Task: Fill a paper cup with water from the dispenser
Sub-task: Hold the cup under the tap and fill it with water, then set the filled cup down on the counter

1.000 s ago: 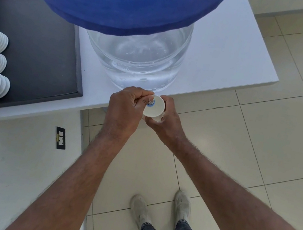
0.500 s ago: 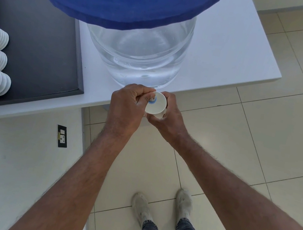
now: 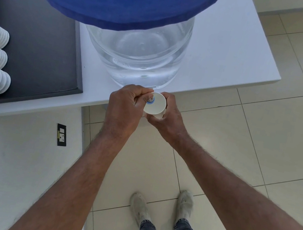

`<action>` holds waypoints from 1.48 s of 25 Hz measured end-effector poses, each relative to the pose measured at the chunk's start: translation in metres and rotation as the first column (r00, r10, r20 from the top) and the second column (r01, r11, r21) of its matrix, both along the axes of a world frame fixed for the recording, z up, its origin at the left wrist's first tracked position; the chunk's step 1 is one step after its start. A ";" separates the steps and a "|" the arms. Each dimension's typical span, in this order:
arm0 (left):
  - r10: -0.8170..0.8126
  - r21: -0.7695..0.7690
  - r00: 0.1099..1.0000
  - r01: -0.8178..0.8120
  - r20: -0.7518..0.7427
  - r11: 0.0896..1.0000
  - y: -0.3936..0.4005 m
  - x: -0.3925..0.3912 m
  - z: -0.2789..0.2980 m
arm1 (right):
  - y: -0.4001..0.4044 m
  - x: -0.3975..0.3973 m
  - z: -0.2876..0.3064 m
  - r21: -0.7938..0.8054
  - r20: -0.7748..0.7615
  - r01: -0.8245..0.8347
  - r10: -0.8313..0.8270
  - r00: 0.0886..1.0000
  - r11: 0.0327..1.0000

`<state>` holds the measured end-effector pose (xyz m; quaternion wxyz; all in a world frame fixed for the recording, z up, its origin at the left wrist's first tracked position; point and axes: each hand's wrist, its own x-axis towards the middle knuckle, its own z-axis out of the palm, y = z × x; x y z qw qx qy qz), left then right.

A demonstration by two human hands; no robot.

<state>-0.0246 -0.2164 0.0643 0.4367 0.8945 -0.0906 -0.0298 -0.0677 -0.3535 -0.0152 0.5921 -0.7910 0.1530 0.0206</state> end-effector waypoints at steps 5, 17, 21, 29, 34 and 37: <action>-0.105 0.080 0.987 0.096 0.122 0.992 0.003 -0.008 0.000 | -0.003 0.001 0.002 0.015 -0.004 -0.024 0.024 1.000 1.000; -0.274 0.394 0.874 0.105 0.401 0.913 -0.001 -0.030 -0.023 | -0.010 0.002 -0.008 0.030 0.027 -0.064 0.063 0.998 0.998; -0.246 0.395 0.901 0.093 0.356 0.914 -0.005 -0.034 -0.019 | -0.018 -0.002 -0.009 0.042 0.021 -0.070 0.069 0.997 0.997; -0.137 0.344 0.929 0.010 0.345 0.939 -0.055 -0.046 0.002 | -0.069 -0.029 -0.011 0.006 -0.048 -0.028 0.028 0.998 1.000; -0.185 0.324 0.949 0.097 0.254 0.941 -0.100 -0.039 -0.001 | -0.130 -0.039 0.005 -0.029 -0.069 0.016 -0.018 0.997 0.999; -0.169 0.291 0.971 0.114 0.172 0.950 -0.126 -0.029 -0.005 | -0.169 -0.036 0.020 -0.068 -0.054 0.048 -0.051 0.997 0.997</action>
